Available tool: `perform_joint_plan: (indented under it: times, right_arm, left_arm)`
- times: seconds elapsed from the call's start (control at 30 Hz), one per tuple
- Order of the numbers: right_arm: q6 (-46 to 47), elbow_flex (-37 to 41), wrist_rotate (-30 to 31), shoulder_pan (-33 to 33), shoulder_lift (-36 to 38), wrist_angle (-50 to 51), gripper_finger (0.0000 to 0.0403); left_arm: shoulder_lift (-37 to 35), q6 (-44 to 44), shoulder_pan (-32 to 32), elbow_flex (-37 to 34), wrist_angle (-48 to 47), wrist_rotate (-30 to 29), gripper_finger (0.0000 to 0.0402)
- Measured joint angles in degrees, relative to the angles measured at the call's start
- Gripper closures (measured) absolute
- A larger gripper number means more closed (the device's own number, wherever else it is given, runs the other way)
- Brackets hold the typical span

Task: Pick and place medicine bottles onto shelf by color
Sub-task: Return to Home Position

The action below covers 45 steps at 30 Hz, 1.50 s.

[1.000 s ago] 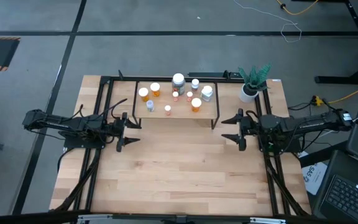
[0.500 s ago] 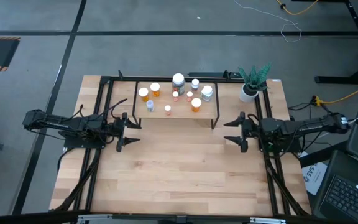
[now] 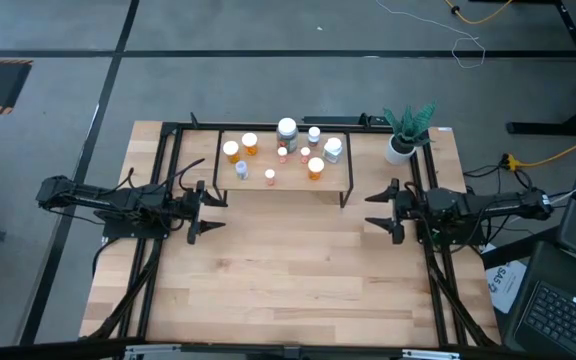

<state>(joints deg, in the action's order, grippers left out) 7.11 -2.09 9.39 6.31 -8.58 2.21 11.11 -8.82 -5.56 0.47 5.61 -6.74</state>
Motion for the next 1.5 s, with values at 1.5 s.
perform_joint_plan:
  times: [1.5]
  right_arm:
    - [1.36,-2.38,0.59,-0.04,8.35,8.35,0.0105]
  left_arm:
    - [0.0,0.0,0.01,0.0,0.0,0.0,0.0121]
